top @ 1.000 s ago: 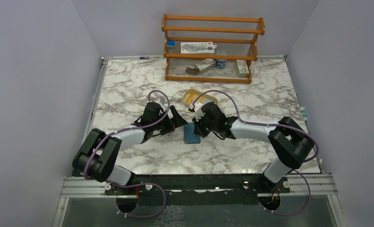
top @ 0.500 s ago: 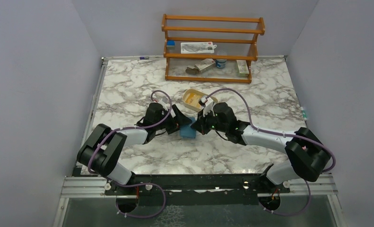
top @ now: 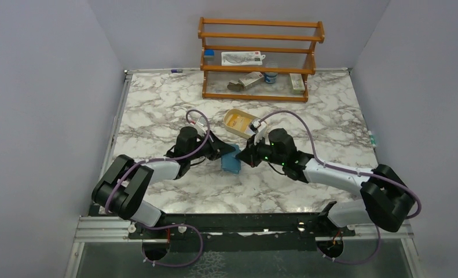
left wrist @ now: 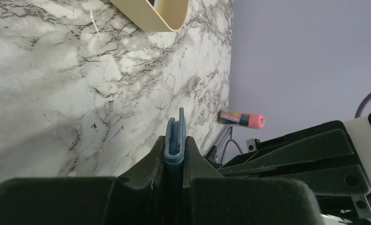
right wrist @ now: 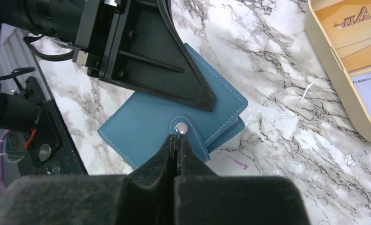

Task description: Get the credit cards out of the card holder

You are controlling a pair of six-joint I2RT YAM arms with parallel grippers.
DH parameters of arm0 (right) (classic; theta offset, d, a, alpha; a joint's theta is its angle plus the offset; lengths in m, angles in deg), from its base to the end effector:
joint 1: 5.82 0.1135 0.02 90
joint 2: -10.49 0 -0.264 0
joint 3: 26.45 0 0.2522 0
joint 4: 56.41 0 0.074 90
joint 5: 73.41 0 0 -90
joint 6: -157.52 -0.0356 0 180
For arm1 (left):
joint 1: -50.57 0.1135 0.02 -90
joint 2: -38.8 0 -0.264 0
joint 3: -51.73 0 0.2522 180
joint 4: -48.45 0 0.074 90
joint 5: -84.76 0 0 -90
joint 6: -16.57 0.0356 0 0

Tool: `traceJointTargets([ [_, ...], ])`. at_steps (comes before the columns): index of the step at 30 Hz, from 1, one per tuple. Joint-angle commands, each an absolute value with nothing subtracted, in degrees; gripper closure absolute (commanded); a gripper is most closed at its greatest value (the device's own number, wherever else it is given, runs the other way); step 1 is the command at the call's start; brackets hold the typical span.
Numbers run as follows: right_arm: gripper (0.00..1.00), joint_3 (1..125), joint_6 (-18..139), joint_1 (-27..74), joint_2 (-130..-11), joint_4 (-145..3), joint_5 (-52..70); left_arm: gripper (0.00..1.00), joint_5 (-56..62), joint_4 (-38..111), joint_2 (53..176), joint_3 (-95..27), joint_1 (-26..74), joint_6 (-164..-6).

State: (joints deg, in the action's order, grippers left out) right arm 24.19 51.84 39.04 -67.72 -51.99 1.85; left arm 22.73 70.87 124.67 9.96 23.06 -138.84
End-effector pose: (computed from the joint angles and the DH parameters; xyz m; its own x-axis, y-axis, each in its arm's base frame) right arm 0.1987 0.2105 0.2126 -0.4975 -0.1263 -0.8582 -0.7411 0.5761 0.3448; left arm 0.2407 -0.1442 0.1624 -0.8588 -0.4582 -0.2291 0.0327 0.3974 -0.9171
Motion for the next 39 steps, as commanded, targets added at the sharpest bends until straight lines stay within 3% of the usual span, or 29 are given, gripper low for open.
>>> traceJointTargets([
  [1,0.99,21.0,49.6,37.3,-61.6,-47.9,3.3,1.0,22.3,72.9,121.7,12.0,23.2,-139.1],
  [12,0.99,11.5,44.8,28.5,-47.8,-48.7,8.3,1.0,20.6,72.7,119.1,13.8,23.2,-138.0],
  [18,0.98,12.9,49.9,28.1,-50.7,-51.5,2.1,1.0,20.1,72.7,119.0,13.2,23.2,-137.9],
  [22,0.51,19.1,57.4,30.6,-56.7,-57.9,-2.6,1.0,19.8,70.9,120.2,11.5,23.0,-137.5],
  [24,0.32,19.8,58.9,31.6,-57.0,-57.3,-3.5,1.0,19.3,68.5,121.1,9.9,22.4,-136.5],
  [25,0.29,20.5,59.4,31.8,-57.5,-57.4,-4.4,1.0,19.0,67.0,121.4,9.2,22.0,-135.9],
  [33,0.25,25.3,65.4,38.7,-62.5,-58.2,0.5,1.0,17.0,60.5,122.1,5.4,20.7,-134.6],
  [39,0.29,27.0,66.4,41.1,-66.7,-58.0,3.0,1.0,17.3,59.3,122.8,4.5,20.7,-135.2],
])
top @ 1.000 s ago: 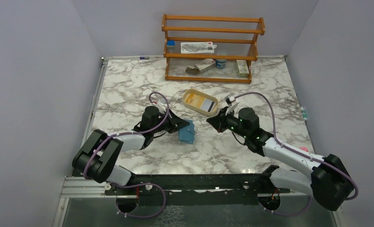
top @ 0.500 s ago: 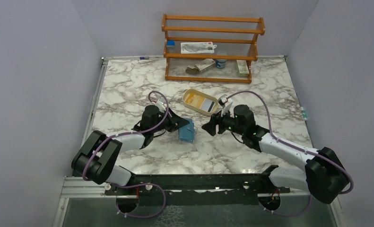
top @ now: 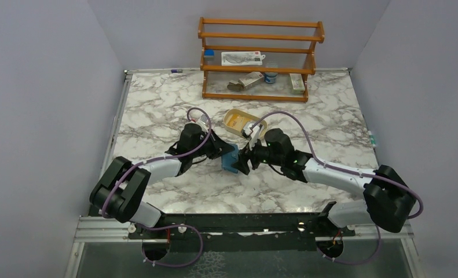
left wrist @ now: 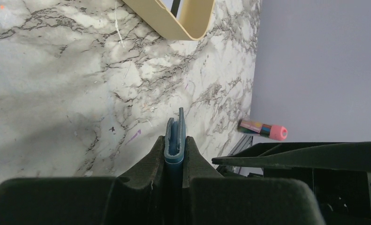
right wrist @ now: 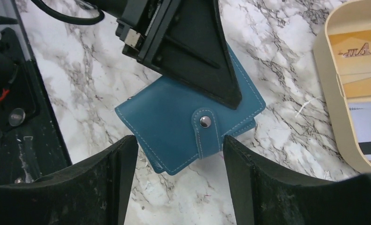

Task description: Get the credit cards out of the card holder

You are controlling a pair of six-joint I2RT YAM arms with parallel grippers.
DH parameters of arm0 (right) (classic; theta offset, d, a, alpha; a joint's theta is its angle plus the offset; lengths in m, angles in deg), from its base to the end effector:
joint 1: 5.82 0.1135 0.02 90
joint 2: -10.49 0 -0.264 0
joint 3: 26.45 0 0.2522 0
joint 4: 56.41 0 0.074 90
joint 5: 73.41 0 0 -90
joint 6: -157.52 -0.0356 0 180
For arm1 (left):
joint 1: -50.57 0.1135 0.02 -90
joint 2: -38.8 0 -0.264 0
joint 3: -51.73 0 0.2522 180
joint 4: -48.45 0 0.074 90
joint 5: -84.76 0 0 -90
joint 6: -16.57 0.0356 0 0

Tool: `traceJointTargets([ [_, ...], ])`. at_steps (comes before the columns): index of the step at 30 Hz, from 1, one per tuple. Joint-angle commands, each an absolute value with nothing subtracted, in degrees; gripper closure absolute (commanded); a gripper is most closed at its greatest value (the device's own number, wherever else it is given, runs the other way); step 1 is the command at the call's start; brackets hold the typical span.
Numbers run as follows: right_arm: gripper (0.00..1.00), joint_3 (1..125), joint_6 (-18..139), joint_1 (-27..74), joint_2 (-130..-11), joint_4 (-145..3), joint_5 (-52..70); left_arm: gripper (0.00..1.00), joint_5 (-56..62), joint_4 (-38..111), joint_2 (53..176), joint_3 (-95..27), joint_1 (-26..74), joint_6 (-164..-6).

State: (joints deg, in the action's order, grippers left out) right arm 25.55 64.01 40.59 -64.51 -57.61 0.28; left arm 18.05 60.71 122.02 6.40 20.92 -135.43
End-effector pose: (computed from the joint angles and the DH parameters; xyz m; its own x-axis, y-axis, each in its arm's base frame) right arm 0.1875 0.2115 0.2256 -0.3355 -0.2672 -0.9034 -0.8528 0.4935 0.1707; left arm 0.2399 -0.1528 0.1746 -0.8512 -0.4486 -0.2723 0.0269 0.4809 -0.8764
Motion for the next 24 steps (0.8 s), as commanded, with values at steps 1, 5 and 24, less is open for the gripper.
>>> traceJointTargets([
  [1,0.29,26.8,66.2,41.0,-67.1,-57.3,3.0,1.0,17.7,59.4,122.9,4.2,20.7,-135.3],
  [5,0.33,26.2,65.1,41.1,-69.3,-54.0,3.5,1.0,19.2,59.3,123.0,3.1,20.6,-135.3],
  [24,0.43,24.4,62.3,40.8,-73.0,-46.9,-1.1,1.0,26.1,62.9,122.7,1.2,20.7,-135.2],
])
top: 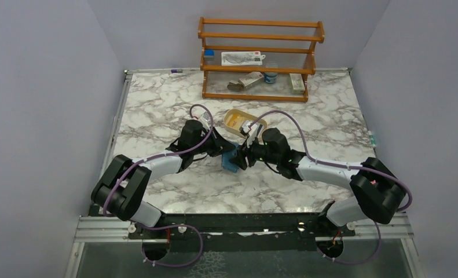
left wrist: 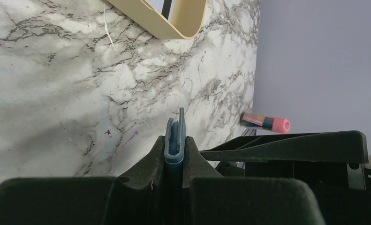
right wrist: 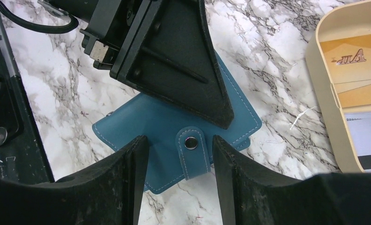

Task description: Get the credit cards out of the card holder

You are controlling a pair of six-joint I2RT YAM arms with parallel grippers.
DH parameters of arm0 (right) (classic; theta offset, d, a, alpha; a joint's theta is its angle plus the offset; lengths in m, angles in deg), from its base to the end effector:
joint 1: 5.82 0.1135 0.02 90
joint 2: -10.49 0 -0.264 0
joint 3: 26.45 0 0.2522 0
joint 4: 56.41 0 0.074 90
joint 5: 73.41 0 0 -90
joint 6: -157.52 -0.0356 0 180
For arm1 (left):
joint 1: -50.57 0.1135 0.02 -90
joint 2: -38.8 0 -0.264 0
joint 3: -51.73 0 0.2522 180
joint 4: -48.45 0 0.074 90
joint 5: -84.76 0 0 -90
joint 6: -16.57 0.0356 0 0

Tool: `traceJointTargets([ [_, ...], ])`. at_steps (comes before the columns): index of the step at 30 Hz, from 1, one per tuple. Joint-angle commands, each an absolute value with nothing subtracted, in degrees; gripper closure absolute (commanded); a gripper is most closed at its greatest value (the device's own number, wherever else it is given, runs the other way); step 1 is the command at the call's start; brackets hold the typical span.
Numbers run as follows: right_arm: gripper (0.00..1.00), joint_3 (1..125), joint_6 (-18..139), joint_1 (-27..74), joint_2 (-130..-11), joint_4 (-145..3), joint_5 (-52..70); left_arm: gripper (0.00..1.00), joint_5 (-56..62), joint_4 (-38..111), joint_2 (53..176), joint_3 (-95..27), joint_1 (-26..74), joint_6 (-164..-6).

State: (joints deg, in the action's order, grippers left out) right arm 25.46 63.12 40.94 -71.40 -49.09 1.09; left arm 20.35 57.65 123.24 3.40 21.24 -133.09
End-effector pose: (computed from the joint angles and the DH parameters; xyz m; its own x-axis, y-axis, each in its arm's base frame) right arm 0.1994 0.2259 0.2071 -0.3300 -0.2430 -0.9122 -0.8481 0.5006 0.1735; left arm 0.2477 -0.1568 0.1796 -0.8704 -0.4038 -0.2817 0.0522 0.4932 -0.8683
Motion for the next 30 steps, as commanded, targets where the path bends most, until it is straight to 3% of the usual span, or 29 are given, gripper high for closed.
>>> traceJointTargets([
  [1,0.44,24.1,61.8,40.7,-72.9,-46.5,-1.4,1.0,26.4,63.5,122.6,1.4,20.7,-135.4],
  [5,0.44,22.5,59.7,39.6,-72.7,-45.2,-3.0,1.0,27.3,66.3,121.9,2.2,20.8,-136.9],
  [14,0.6,21.0,57.4,37.9,-73.6,-43.6,-6.9,1.0,27.7,71.1,121.1,4.2,21.1,-140.0],
  [21,0.81,21.2,60.1,37.9,-73.7,-45.6,-6.8,1.0,26.0,71.4,120.7,4.9,21.2,-141.2],
  [24,0.98,20.8,60.3,37.9,-73.3,-45.8,-6.3,1.0,25.3,71.5,120.6,4.9,21.2,-141.7],
  [30,0.99,18.0,56.1,37.5,-70.1,-43.3,-0.3,1.0,24.4,71.5,120.3,5.3,21.4,-141.8],
])
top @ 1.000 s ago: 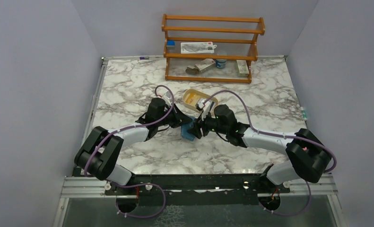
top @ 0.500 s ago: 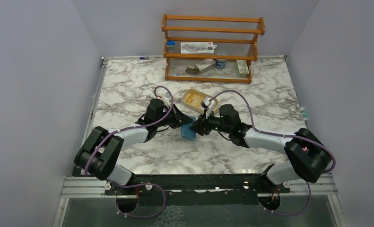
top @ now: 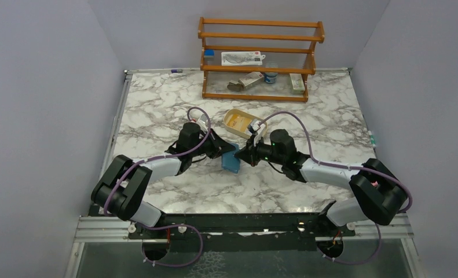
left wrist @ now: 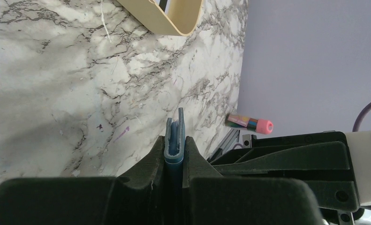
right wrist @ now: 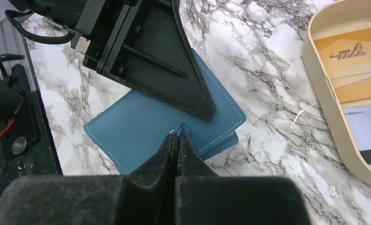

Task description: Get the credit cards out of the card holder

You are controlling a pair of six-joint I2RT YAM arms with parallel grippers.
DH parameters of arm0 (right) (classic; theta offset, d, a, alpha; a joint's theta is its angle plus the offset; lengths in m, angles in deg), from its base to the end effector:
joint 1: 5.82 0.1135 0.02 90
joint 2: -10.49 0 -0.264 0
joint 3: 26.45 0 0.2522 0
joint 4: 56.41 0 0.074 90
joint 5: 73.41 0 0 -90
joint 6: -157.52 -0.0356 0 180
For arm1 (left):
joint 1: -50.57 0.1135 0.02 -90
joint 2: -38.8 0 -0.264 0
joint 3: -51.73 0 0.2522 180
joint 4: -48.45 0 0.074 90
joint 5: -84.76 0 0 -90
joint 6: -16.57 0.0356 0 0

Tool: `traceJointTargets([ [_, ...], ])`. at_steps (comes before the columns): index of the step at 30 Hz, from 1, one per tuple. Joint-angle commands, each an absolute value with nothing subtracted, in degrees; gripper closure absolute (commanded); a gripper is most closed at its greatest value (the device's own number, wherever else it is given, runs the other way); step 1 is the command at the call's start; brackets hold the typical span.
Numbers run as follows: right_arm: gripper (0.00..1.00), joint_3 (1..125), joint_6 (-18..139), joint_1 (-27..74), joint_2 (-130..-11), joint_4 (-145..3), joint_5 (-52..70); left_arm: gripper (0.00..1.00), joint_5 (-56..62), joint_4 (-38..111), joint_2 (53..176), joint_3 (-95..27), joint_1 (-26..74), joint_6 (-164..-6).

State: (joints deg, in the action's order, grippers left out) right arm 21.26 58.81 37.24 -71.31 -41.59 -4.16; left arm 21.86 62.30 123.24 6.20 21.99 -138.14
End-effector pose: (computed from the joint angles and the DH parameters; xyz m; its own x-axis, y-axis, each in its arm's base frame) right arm 0.2051 0.2089 0.1980 -0.3720 -0.1538 -0.9154 -0.8361 0.4838 0.2585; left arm 0.2438 -0.1513 0.1731 -0.8716 -0.4418 -0.2125 0.0004 0.4328 -0.9015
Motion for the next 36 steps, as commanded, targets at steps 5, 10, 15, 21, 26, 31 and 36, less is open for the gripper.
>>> traceJointTargets([
  [5,0.99,15.4,52.0,34.1,-66.6,-41.6,0.2,1.0,23.9,71.5,119.6,6.3,22.0,-141.9],
  [10,0.99,13.2,49.6,31.4,-64.3,-41.5,3.4,1.0,22.5,71.6,117.9,7.0,22.5,-141.8],
  [15,0.81,13.5,48.5,31.1,-64.1,-42.1,4.7,1.0,21.8,71.6,117.3,7.3,22.5,-142.2],
  [21,0.41,14.7,46.3,31.1,-65.1,-39.7,-1.9,1.0,20.8,71.7,116.5,7.7,22.5,-142.1],
  [26,0.41,13.6,41.0,31.1,-66.2,-33.8,-5.3,1.0,19.9,72.2,115.8,8.1,22.5,-142.2],
  [31,0.42,12.5,35.0,31.0,-69.0,-28.3,-7.2,1.0,18.0,72.8,113.9,9.1,22.5,-142.3],
  [36,0.45,12.0,32.4,31.0,-70.9,-24.4,-7.6,1.0,17.2,73.2,112.7,9.5,22.5,-142.2],
])
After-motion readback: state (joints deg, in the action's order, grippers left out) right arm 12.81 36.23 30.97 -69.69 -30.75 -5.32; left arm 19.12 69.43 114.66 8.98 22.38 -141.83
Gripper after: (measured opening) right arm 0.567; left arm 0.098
